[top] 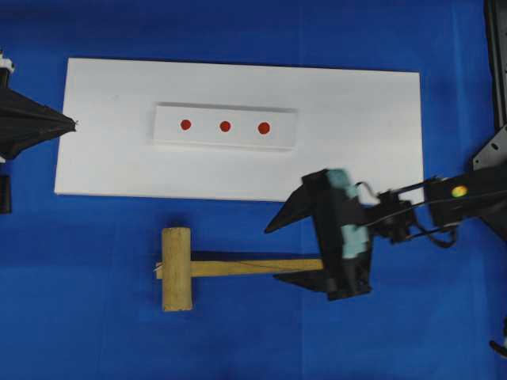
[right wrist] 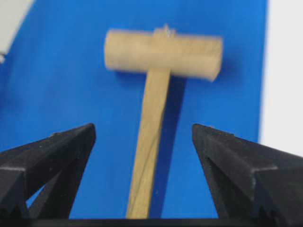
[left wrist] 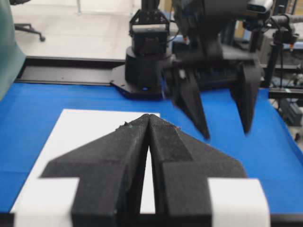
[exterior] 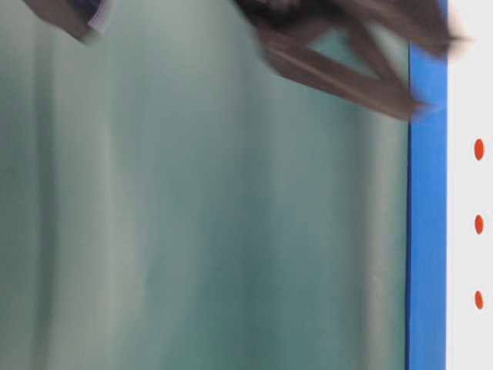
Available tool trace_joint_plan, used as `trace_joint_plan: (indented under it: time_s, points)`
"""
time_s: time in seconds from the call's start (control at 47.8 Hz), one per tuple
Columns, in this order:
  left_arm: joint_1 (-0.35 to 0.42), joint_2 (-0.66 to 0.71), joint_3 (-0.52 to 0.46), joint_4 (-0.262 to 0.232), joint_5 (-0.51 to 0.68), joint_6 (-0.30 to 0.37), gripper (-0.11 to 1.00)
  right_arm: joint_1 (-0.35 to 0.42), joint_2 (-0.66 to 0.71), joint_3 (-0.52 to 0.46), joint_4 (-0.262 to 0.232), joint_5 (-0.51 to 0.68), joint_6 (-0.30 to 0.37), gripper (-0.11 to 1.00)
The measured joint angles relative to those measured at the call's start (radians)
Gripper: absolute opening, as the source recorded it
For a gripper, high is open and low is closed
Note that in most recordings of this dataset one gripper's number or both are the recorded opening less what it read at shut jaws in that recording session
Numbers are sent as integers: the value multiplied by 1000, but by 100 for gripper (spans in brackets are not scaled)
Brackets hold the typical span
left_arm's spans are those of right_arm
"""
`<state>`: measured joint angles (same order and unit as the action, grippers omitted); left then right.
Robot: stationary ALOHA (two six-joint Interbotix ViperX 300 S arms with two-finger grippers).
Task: Hit the mark with a hammer.
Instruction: 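Reach the right gripper to the wooden mallet handle and grasp it, then lift the mallet with the right gripper and swing it over the board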
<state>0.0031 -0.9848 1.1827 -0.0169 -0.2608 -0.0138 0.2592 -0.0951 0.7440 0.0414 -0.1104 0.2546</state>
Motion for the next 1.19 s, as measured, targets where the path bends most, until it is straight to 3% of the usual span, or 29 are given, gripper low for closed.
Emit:
trace_joint_plan:
  time_s: [0.188, 0.46, 0.815, 0.899, 1.087, 1.15, 1.191]
  points:
    - [-2, -3, 2, 0, 2, 0, 0, 5, 150, -23, 80, -101, 3, 88]
    - [0, -8, 2, 2, 3, 0, 0, 37, 330, -55, 132, -258, 2, 88]
    - [-2, -11, 2, 0, 6, -15, 0, 40, 430, -112, 195, -222, -3, 85]
    - [0, -11, 2, 0, 12, -20, 0, 40, 430, -110, 196, -221, -9, 72]
    - [-2, -12, 2, 2, 21, -20, 0, 32, 419, -106, 193, -210, -40, 18]
    - [0, -14, 2, 0, 23, -18, 0, 32, 407, -106, 192, -193, -55, 9]
    - [0, -15, 2, 0, 23, -18, 0, 34, 393, -103, 192, -181, -60, 10]
